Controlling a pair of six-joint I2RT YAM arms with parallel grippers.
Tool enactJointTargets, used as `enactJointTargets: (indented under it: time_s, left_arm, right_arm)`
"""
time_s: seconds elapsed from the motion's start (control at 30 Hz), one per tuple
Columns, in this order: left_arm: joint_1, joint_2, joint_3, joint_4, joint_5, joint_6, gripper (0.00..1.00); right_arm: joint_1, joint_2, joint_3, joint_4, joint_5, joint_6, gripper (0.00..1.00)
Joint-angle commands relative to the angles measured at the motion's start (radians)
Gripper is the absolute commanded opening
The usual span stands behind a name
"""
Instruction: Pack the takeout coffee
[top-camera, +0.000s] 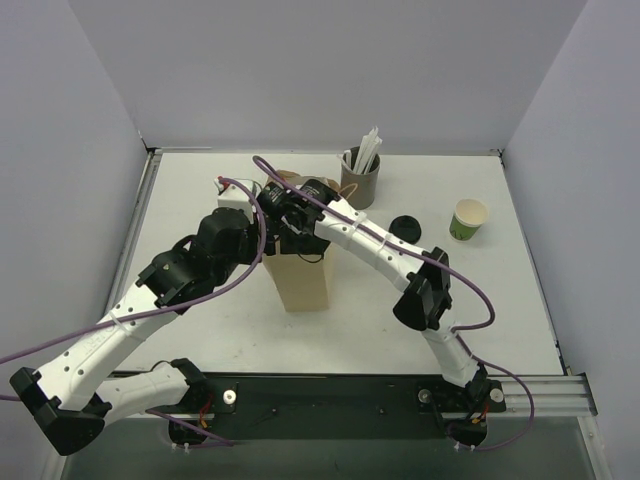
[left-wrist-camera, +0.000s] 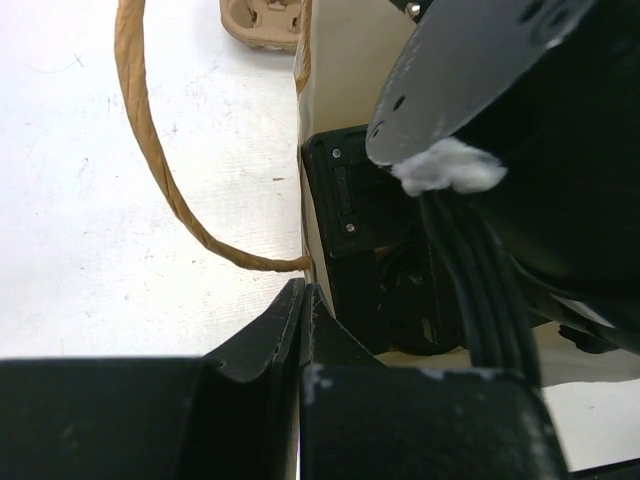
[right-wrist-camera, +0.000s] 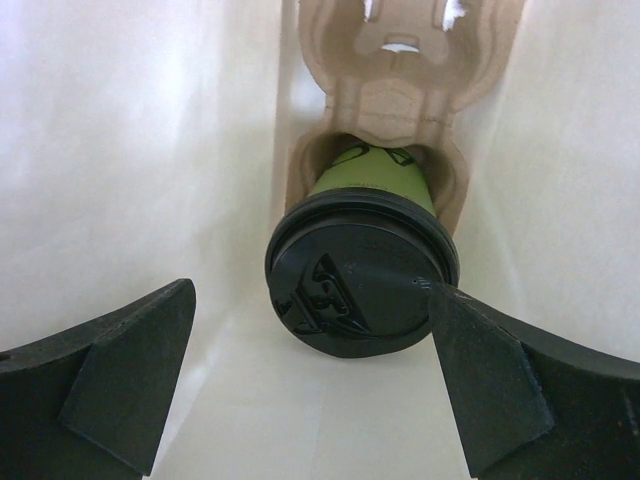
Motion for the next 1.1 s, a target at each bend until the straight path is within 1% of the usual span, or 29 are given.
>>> enactJointTargets:
  time_s: [0.0,0.17,0.5,0.77,0.97,1.0,1.07]
  left_arm:
    - [0.006,0.008,0.015,0.016,-0.016,0.010,0.00]
    - [0.006,0.008,0.021,0.013,-0.014,0.011,0.00]
    - [0.004,0.020,0.040,0.022,-0.007,0.024,0.00]
    - [0.003,0.023,0.044,0.023,-0.010,0.031,0.00]
    - [0.003,0.028,0.058,0.026,0.007,0.036,0.00]
    - [0.003,0.029,0.063,0.028,0.009,0.035,0.00]
    - [0.003,0.026,0.067,0.033,0.020,0.033,0.00]
  right_arm:
    - [0.004,-0.094,0.045,-0.064,0.045,0.004,0.96]
    - [0.007,-0.120,0.072,-0.058,0.046,0.001,0.97]
    - [0.006,-0.190,0.046,0.020,0.071,-0.011,0.97]
    - [0.009,-0.322,-0.070,0.241,0.065,-0.069,0.97]
    - [0.006,-0.405,-0.104,0.365,0.076,-0.112,0.97]
    - [0.003,-0.419,-0.127,0.414,0.068,-0.126,0.97]
    - [-0.003,-0.462,-0.144,0.457,0.054,-0.134,0.97]
